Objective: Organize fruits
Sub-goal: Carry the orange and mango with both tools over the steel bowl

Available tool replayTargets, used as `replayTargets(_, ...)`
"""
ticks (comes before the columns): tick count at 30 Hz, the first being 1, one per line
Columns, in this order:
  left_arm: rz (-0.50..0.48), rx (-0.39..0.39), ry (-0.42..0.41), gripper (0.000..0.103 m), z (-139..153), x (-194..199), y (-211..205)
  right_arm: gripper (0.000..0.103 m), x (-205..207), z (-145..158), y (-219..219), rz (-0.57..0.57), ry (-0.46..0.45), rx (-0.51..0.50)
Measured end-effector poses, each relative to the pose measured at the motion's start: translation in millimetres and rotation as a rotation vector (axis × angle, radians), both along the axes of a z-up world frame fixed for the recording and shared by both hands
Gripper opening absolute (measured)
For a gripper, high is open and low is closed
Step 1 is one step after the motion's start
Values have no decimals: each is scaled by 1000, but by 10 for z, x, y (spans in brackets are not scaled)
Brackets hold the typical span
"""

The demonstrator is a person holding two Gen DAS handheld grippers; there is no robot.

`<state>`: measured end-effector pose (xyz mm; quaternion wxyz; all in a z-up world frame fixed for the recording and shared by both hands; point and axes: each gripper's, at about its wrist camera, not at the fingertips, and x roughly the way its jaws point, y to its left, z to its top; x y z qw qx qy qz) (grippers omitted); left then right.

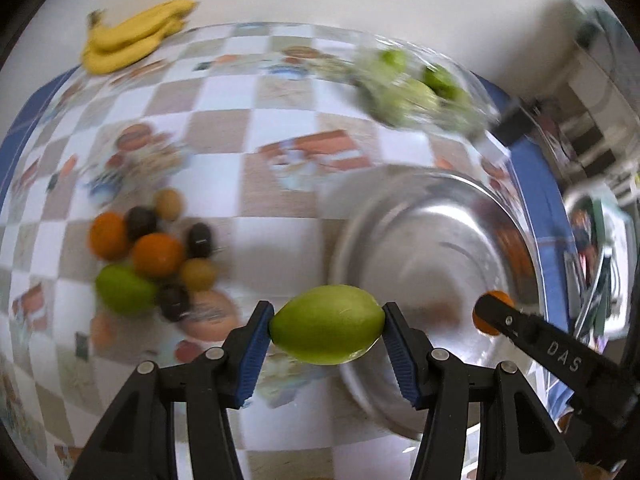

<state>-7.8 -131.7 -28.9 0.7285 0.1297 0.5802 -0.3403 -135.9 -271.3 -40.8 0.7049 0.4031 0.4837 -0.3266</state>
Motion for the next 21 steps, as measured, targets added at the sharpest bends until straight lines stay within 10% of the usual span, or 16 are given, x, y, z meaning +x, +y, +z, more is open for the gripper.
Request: replayTargets(21, -211, 76, -78, 59, -290, -434, -479, 39, -88, -213, -188, -19, 71, -11)
